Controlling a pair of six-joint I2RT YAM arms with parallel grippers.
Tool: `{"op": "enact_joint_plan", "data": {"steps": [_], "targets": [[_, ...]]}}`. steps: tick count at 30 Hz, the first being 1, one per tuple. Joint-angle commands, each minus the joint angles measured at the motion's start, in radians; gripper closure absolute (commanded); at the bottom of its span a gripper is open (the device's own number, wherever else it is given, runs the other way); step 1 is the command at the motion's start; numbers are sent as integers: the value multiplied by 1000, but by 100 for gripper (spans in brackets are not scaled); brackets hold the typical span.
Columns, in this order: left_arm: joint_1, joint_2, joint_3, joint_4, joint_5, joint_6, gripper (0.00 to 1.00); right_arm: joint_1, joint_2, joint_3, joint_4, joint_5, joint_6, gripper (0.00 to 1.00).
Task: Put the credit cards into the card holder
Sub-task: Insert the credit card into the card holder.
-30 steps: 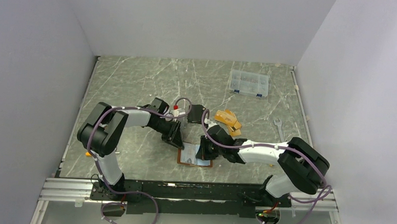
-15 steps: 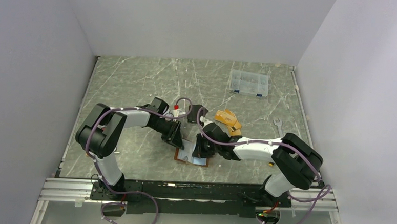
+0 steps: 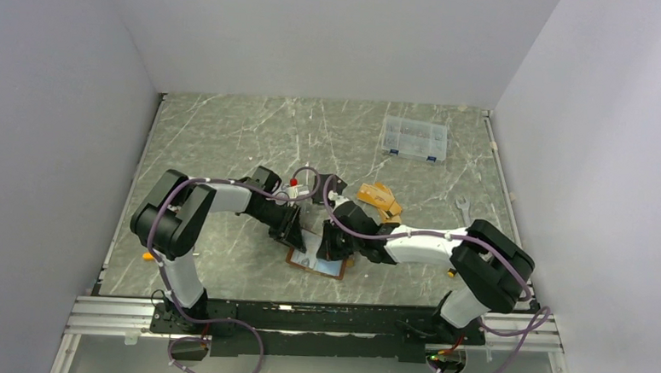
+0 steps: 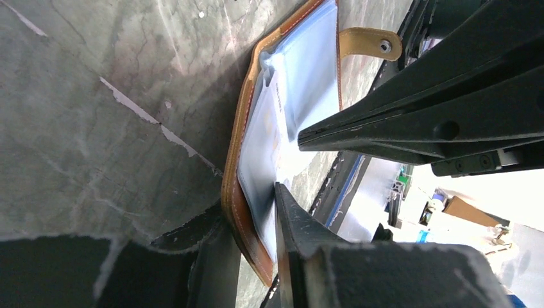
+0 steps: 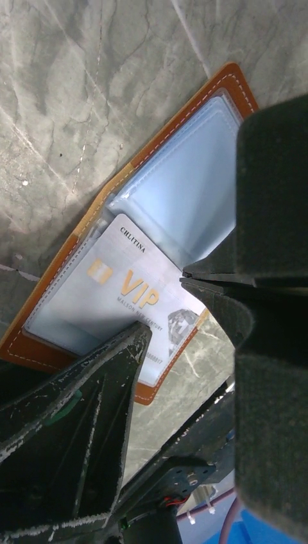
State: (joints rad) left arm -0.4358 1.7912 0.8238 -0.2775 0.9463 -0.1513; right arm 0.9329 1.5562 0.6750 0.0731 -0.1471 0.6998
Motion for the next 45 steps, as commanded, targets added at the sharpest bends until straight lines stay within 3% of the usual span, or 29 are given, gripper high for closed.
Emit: {"op": "enact_joint_plan", "data": {"steps": [1,10,23,33,40,45], "targets": [[-4,-17,0,11,-19,12,72,3,-66,5,7,38,-8,100],[-3,-23,8,-2,-33,15,69,9,38,29,57,0,-18,100],[30,-19,20,-32,-53,28,68,9,-6,-77,30,59,-7,100],[54,-36,54,-92,10,57,66,10,39,-31,26,48,-17,100],[98,-39,46,-163,33,128,68,10,30,-32,19,60,-13,100],[89,-22,41,-124,47,107,75,10,45,-4,16,53,-18,100]]}}
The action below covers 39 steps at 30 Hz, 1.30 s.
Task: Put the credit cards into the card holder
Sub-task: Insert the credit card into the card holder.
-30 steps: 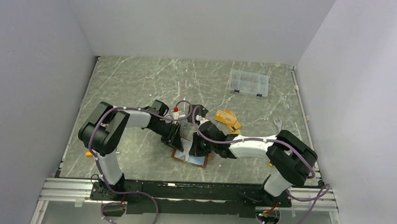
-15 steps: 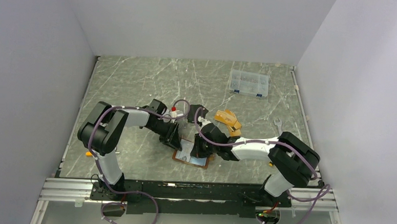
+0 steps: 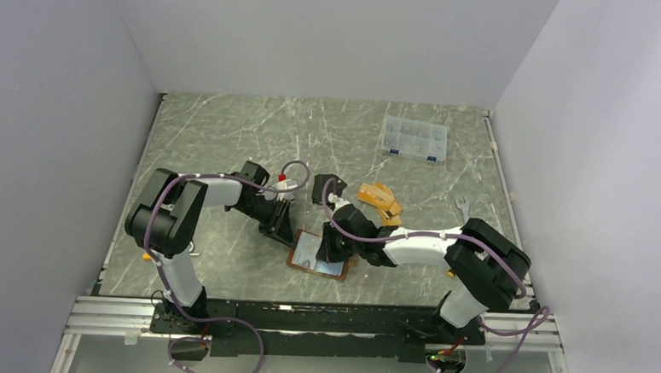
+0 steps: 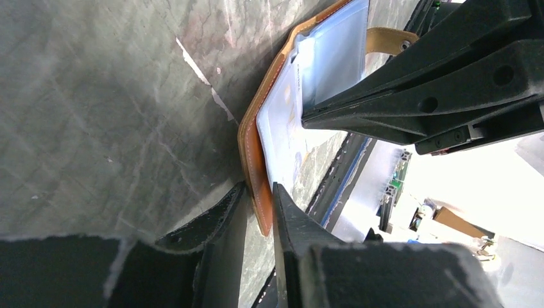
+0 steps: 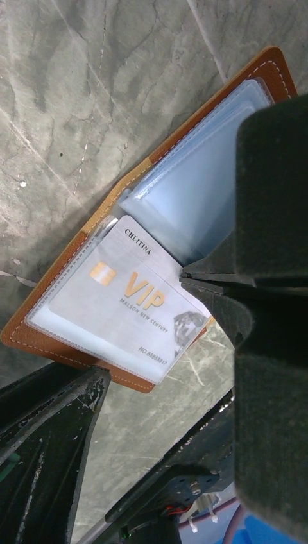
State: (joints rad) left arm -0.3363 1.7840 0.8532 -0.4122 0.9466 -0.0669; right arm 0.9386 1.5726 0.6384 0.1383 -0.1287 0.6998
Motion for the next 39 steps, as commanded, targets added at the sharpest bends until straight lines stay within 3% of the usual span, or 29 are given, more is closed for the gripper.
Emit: {"op": "enact_joint_plan", "data": {"steps": [1,8,14,19,27,35,39], "targets": [[-19,-6,20,10,46,24,76,5,31,42,-51,33,-21,100],[-63,43,34,43,50,6,83,4,75,112,-65,16,-41,100],[-61,25,47,15,49,18,82,5,90,130,-65,4,-44,100],[-29,-7,79,-65,48,55,77,-4,-23,78,-106,29,-38,99],[6,-96,127,-212,-47,178,70,-38,-171,8,-171,42,-33,73],[30,-110,266,-435,-78,293,68,-220,-226,120,-233,0,-119,46],[55,-120,440,-508,-147,331,68,-340,-193,214,-250,-50,-189,34]]}}
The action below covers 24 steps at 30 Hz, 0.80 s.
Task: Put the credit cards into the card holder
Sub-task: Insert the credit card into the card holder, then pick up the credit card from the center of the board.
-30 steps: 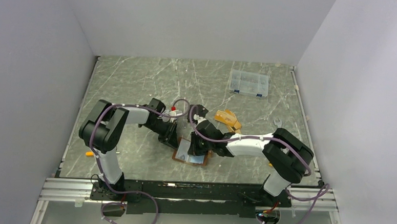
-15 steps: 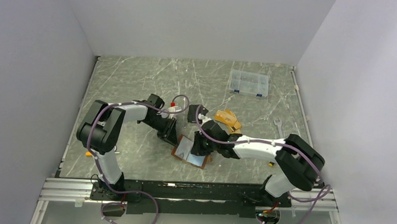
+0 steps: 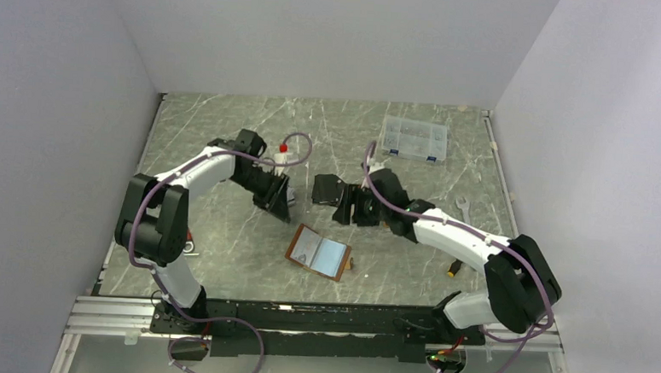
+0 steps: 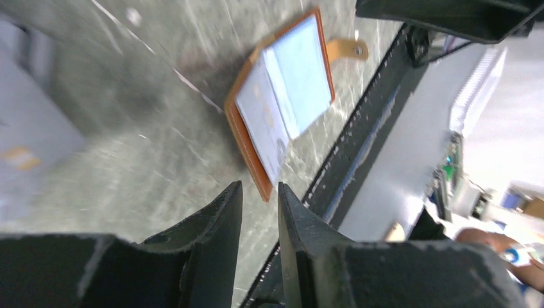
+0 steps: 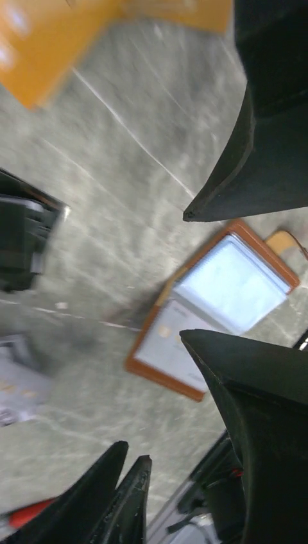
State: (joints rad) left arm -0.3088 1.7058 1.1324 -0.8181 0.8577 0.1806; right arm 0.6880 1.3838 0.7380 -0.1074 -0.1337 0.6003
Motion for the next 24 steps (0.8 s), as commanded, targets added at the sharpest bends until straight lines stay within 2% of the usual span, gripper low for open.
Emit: {"op": "enact_joint_plan", "data": {"steps": [1,6,12,15,24], "targets": [[32,-37,211,-105,-75,85,68,-114,19,143,-4,-57,-102,34],[32,76,417,-44,-123,25,67,-201,189,283,37,-117,-119,33],[28,327,609,43,-48,-116,67,-219,369,399,60,-113,-129,32],[25,377,615,122,-76,-129,68,-219,419,418,78,-108,-119,32],[-31,450,595,179,-151,-110,67,-219,517,417,152,-138,-73,40]]}}
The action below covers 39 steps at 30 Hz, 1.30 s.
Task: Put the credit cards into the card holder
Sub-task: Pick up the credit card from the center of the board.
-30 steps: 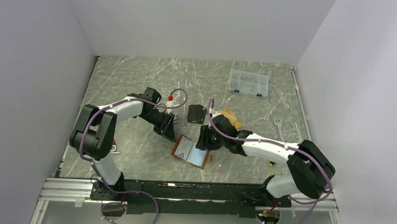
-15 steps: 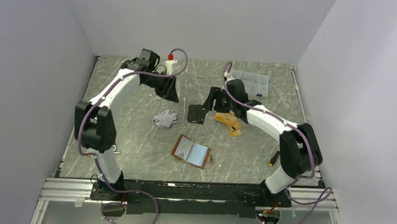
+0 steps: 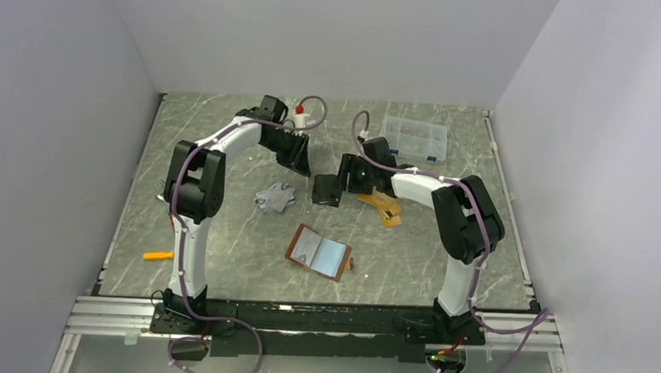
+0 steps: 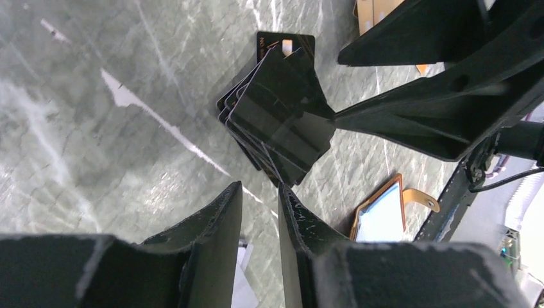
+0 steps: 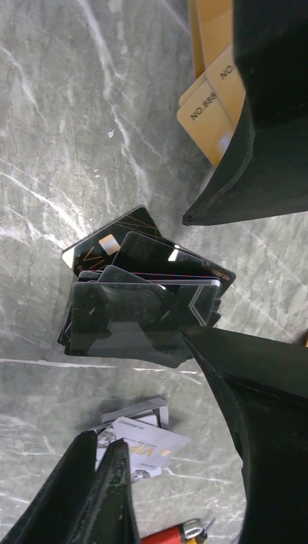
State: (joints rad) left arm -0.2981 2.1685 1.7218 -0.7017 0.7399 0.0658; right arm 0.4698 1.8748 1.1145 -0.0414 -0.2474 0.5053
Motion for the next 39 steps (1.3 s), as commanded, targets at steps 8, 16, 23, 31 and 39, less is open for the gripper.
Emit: {"op": "enact_joint_plan", "data": {"steps": [8,16,23,31,39], "targets": [[-108,-5,2,72,-210,36,67,1,54,24,116,-3,47,42],[-125,0,-22,107,-291,28,65,10,52,-20,163,7,96,45],[-164,17,-22,114,-317,30,58,10,35,-87,225,16,169,51],[-203,19,-38,115,-368,56,51,11,28,-153,269,31,200,52],[-216,30,-49,115,-427,71,52,20,10,-225,320,10,240,51]]}}
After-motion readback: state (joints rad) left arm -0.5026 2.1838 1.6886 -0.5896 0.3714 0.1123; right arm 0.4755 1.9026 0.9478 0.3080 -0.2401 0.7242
